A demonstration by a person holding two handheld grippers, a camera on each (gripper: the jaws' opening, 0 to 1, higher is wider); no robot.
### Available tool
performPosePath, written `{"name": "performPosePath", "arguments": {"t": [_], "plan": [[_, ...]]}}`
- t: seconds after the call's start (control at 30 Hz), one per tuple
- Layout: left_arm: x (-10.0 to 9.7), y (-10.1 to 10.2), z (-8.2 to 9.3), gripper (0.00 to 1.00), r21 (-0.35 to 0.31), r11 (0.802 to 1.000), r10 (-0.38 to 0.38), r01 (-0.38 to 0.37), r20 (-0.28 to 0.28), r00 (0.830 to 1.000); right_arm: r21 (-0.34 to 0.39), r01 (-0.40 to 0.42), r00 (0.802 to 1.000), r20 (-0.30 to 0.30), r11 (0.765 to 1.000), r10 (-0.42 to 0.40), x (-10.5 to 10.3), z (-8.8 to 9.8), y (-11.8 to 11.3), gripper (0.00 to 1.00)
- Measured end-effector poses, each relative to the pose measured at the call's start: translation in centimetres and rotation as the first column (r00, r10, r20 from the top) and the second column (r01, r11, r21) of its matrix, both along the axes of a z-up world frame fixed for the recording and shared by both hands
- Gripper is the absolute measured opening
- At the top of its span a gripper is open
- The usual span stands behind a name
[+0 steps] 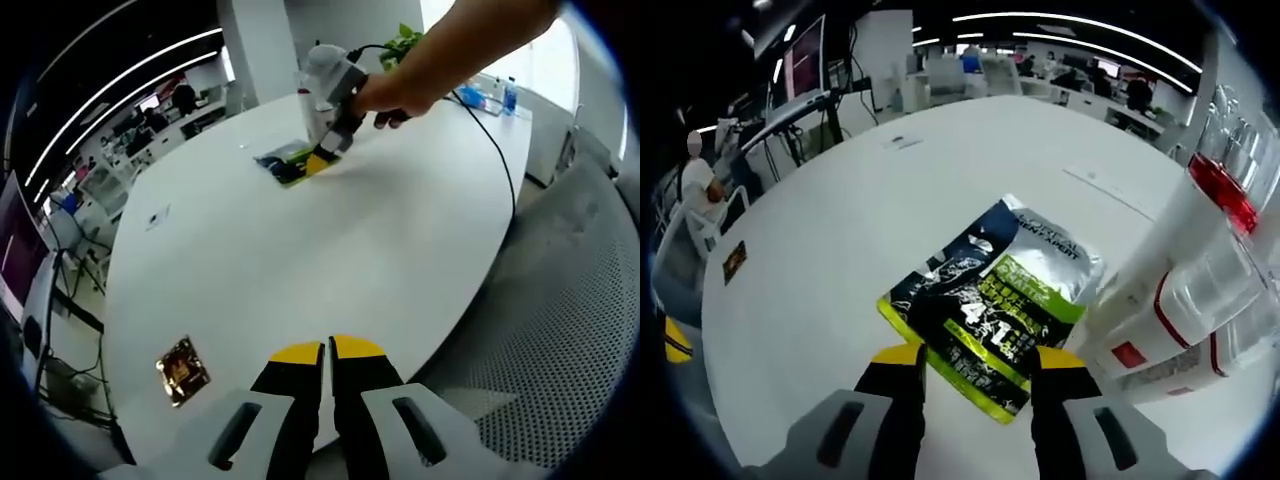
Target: Arrange the skincare products in the storage area until every visible bottle or jar stands upright without overlapping.
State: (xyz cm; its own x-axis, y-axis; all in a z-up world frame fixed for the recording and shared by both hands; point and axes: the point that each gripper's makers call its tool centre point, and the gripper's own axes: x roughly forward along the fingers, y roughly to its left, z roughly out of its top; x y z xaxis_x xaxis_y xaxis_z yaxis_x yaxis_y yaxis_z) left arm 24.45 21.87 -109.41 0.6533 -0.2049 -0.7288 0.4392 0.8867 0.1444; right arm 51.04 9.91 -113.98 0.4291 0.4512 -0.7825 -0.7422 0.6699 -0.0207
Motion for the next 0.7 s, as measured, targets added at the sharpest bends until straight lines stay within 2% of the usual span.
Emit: {"name": "performPosePath", "arguments": {"t": [0.17, 0.2, 0.23, 0.27, 0.3, 0.37, 0.43, 0.53, 0.63, 0.7], "plan": [[0.0, 0.0, 0.2, 0.00, 0.000, 1.000, 0.000, 0.000, 0.007, 1.000, -0.023, -0.017, 1.000, -0.013, 1.000, 0.017, -0.4, 0.1, -0.1, 0.40], [0.0, 0.0, 0.2, 0.00, 0.001, 1.000, -0.002, 0.002, 0.007, 1.000, -0.086, -0.024, 1.000, 0.011, 0.996, 0.025, -0.2, 0.5, -0.7, 0.43], [0.1, 0.0, 0.2, 0.00, 0.002, 1.000, -0.003, 0.003, 0.008, 1.000, -0.114, -0.039, 0.996, 0.075, 0.993, 0.047, 0.3, 1.4, -0.7, 0.46], [0.1, 0.0, 0.2, 0.00, 0.002, 1.000, -0.002, 0.002, 0.009, 1.000, -0.095, -0.063, 0.990, 0.117, 0.993, 0.074, 0.5, 2.3, 0.1, 0.48], [0.1, 0.1, 0.2, 0.00, 0.000, 1.000, 0.001, -0.001, 0.010, 1.000, -0.011, -0.114, 0.982, 0.148, 0.993, 0.114, 0.1, 3.9, 2.3, 0.47], [0.1, 0.2, 0.1, 0.00, -0.002, 1.000, 0.006, -0.006, 0.008, 1.000, 0.004, -0.144, 0.978, 0.151, 0.990, 0.142, -0.3, 4.7, 3.3, 0.50], [0.1, 0.2, 0.2, 0.00, -0.002, 1.000, 0.005, -0.005, 0.010, 1.000, -0.004, -0.183, 0.967, 0.178, 0.983, 0.181, -0.4, 6.1, 4.8, 0.53], [0.2, 0.4, 0.4, 0.00, 0.024, 1.000, -0.001, 0.000, 0.024, 1.000, 0.036, -0.235, 0.948, 0.230, 0.971, 0.221, -0.9, 8.9, 8.1, 0.56], [0.4, 0.6, 0.6, 0.00, 0.036, 0.999, 0.001, -0.002, 0.042, 0.999, 0.137, -0.284, 0.937, 0.249, 0.949, 0.244, -2.7, 11.7, 12.0, 0.61], [0.4, 0.6, 0.9, 0.00, 0.032, 0.999, -0.001, -0.001, 0.053, 0.999, 0.155, -0.335, 0.919, 0.273, 0.929, 0.286, -3.4, 13.6, 14.4, 0.62]]}}
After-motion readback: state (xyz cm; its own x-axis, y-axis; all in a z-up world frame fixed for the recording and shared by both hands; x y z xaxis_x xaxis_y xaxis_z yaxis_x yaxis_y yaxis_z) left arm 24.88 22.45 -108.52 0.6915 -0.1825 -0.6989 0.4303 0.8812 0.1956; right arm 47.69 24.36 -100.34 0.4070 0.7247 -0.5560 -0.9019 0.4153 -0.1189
